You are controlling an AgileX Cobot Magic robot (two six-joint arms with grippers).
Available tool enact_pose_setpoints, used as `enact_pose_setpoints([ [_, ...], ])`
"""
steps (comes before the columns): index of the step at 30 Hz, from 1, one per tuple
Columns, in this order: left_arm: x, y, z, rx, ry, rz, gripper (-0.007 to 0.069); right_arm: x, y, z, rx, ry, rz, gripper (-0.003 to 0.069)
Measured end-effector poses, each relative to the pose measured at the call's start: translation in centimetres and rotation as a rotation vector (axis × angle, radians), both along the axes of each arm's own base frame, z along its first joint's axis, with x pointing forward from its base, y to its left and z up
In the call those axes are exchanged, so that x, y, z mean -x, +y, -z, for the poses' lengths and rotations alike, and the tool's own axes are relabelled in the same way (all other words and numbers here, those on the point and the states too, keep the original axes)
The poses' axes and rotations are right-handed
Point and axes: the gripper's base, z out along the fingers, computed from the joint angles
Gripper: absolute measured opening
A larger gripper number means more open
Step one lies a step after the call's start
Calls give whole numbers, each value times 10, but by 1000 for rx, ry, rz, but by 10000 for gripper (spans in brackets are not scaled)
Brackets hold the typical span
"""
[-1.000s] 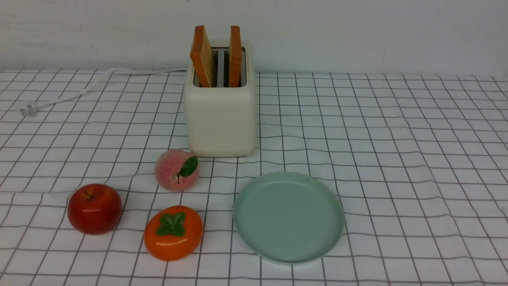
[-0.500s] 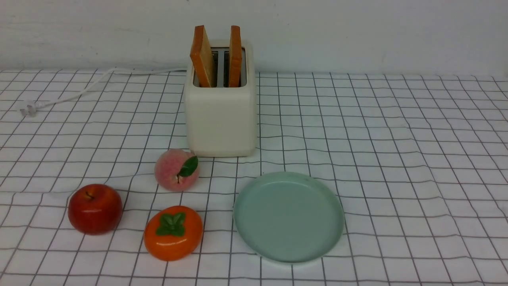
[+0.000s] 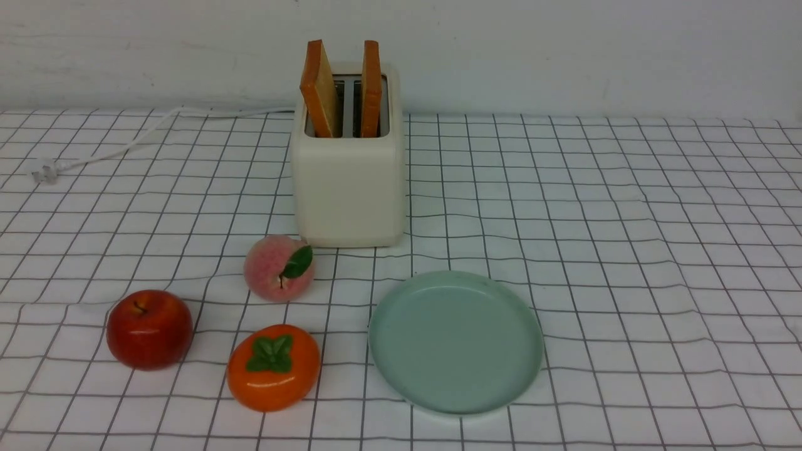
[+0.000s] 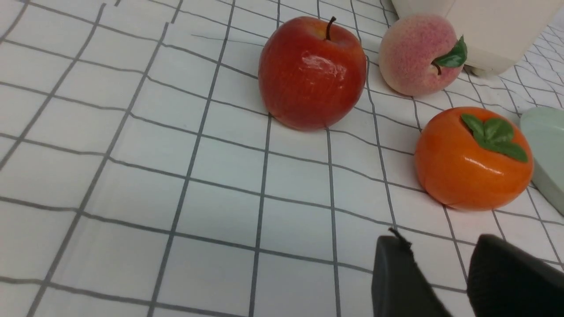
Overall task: Take toasted bread from bread machine on white checkered table place on plate.
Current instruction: 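Reach for a toast slice standing in the toaster with the left gripper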
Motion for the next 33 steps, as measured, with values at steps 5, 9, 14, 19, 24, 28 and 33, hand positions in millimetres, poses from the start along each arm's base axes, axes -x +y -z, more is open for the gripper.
enact_pose_setpoints([
  [5, -1, 0, -4, 25, -48, -13, 237, 0, 0, 0, 0, 0, 0, 239],
  [9, -2, 0, -10, 95, -103, -28, 237, 0, 0, 0, 0, 0, 0, 239],
  [14, -4, 2, -21, 246, -212, -72, 237, 0, 0, 0, 0, 0, 0, 239],
  [19, -4, 7, -30, 459, -301, -134, 237, 0, 0, 0, 0, 0, 0, 239],
  [24, -4, 10, -33, 625, -326, -173, 237, 0, -1, 0, 15, -2, 1, 239],
  [28, -4, 13, -36, 730, -354, -209, 234, -1, 1, -2, -99, -34, 15, 239],
  [33, 2, 4, -66, 631, -377, -96, 127, -4, 5, -13, -498, -135, 58, 239],
])
